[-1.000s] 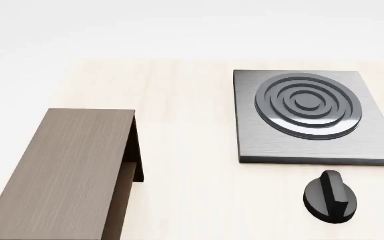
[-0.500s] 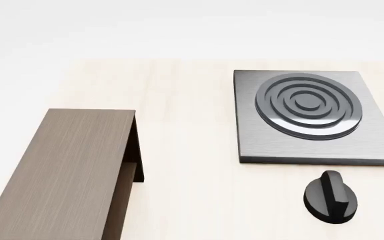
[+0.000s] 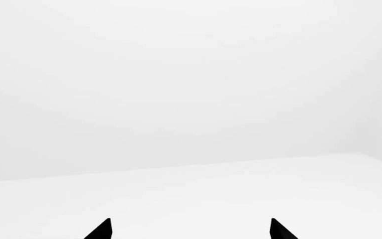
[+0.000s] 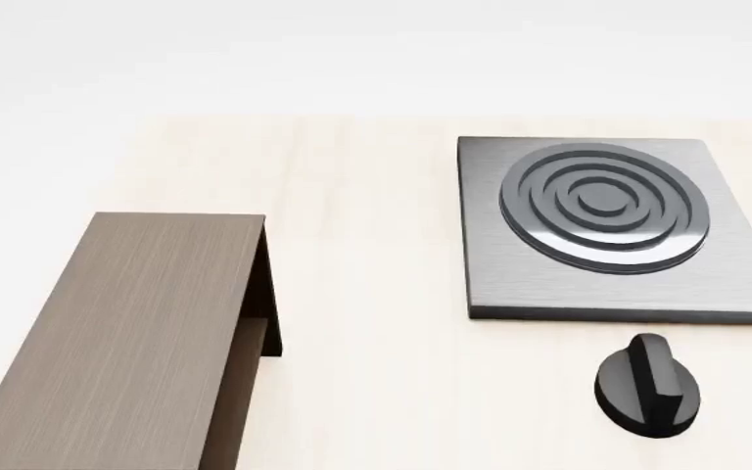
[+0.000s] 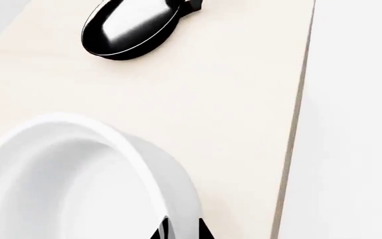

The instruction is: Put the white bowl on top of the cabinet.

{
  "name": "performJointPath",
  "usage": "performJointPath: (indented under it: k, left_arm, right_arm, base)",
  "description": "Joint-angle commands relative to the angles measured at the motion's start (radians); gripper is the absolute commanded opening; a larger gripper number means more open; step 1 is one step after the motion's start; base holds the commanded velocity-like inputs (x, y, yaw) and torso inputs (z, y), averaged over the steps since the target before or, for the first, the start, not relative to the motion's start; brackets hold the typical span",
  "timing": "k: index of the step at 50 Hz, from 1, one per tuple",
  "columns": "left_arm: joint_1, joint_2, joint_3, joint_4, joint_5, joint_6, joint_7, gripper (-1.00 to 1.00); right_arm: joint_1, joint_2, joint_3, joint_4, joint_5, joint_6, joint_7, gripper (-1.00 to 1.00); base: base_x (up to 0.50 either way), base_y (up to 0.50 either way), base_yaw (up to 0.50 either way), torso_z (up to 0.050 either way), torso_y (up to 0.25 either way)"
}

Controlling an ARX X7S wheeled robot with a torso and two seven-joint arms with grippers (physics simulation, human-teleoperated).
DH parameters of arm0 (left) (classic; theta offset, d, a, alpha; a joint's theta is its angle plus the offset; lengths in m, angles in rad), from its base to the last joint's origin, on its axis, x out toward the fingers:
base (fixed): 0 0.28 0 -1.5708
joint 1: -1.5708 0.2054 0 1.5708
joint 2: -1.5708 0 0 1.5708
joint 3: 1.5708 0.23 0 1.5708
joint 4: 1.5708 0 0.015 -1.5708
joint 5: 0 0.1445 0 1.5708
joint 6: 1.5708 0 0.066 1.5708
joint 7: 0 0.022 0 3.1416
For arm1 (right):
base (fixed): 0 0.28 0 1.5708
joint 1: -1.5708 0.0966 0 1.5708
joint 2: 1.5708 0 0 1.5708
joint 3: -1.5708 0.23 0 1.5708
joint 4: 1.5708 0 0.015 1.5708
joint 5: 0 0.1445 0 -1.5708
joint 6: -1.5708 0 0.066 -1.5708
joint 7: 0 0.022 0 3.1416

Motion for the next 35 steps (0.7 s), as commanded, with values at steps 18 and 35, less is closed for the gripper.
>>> performJointPath:
  k: [18, 35]
  left_arm:
    - [0.003, -0.001, 0.002, 0.001, -0.001, 0.005, -0.001, 1.0]
    - [0.001, -0.002, 0.003, -0.003, -0.007, 0.008, 0.0, 1.0]
  right_arm:
    - [0.014, 0.068, 0.136, -0.113, 0.031, -0.008, 0.046, -1.0]
    - [0.25, 0.209, -0.074, -0.1, 0.115, 0.02, 0.116, -1.0]
  base:
    - [0.0, 0.0, 0.0, 0.0, 0.001]
    - [0.0, 0.0, 0.0, 0.0, 0.001]
